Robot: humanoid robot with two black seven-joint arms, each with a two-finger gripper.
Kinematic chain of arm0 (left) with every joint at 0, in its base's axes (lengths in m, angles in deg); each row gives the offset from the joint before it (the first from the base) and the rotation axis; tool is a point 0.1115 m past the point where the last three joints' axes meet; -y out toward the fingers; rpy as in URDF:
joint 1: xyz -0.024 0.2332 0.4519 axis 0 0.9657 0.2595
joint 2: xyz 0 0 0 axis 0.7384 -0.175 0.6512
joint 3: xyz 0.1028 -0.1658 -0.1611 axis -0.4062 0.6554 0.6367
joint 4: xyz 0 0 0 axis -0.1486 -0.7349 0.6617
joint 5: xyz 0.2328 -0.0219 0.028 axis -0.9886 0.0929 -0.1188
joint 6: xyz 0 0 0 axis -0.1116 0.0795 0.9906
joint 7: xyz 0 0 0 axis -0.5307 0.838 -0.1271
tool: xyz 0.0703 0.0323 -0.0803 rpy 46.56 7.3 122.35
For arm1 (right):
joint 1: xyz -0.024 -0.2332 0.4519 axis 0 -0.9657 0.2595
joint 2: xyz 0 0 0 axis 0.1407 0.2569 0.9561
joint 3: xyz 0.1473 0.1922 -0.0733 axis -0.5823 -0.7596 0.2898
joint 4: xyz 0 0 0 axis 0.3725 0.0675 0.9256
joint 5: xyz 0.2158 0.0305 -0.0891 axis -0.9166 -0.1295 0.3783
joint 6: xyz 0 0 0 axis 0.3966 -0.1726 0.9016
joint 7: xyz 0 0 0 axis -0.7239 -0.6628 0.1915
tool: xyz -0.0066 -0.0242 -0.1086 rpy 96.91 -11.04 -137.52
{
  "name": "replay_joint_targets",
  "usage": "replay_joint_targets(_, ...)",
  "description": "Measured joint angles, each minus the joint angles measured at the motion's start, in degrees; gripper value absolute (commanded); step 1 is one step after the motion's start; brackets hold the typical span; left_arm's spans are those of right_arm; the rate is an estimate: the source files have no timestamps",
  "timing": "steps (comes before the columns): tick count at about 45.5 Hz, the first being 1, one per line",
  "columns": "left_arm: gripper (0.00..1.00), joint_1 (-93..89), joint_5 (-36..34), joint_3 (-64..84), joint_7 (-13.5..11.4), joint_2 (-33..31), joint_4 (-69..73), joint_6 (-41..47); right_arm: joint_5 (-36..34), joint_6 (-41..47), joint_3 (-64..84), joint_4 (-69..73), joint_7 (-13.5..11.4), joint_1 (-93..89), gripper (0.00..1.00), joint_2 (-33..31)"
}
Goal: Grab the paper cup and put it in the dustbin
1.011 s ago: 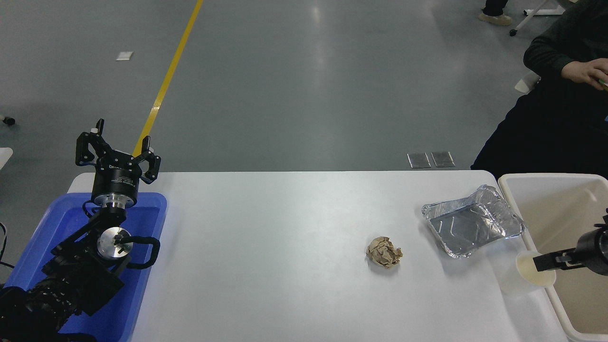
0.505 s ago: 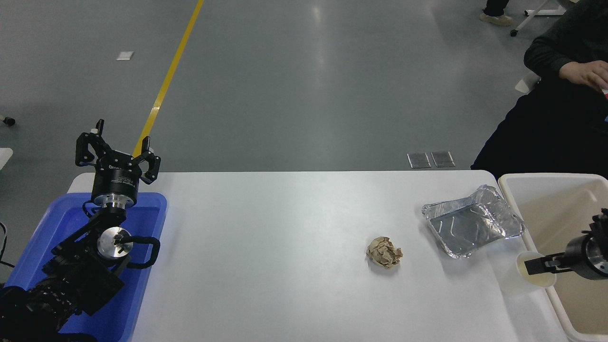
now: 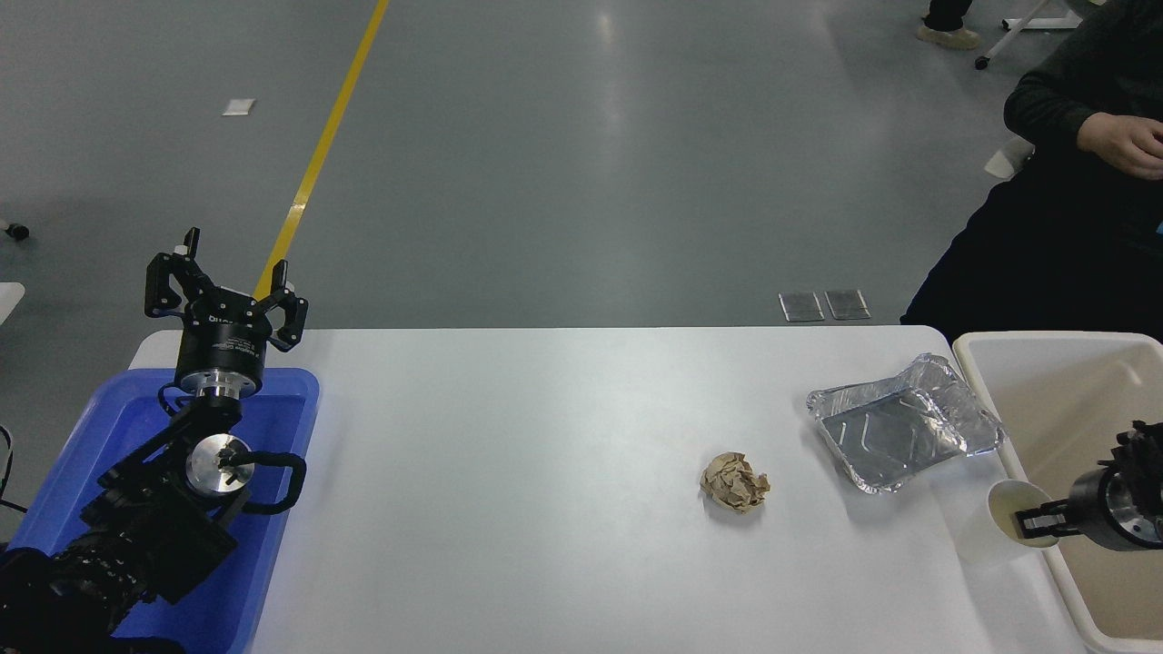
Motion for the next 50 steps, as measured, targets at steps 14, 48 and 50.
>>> replay_joint_targets(14,0.99,0.0,-0.03,0.03,0.0,0.0,0.0,0.0,-0.21,0.26,0.07,1.68,1.43,2.11,0.0,-1.75)
replay_joint_targets(48,0.99,-0.01,-0.03,0.06,0.0,0.0,0.0,-0.02,0.42,23.68,10.28,25.88,2.68,47.51,0.0,-17.49)
replay_joint_targets(50,0.99,-0.01,-0.03,0.06,0.0,0.01,0.0,-0.02,0.7,25.6,11.86,26.45,2.68,51.33,0.0,-17.69)
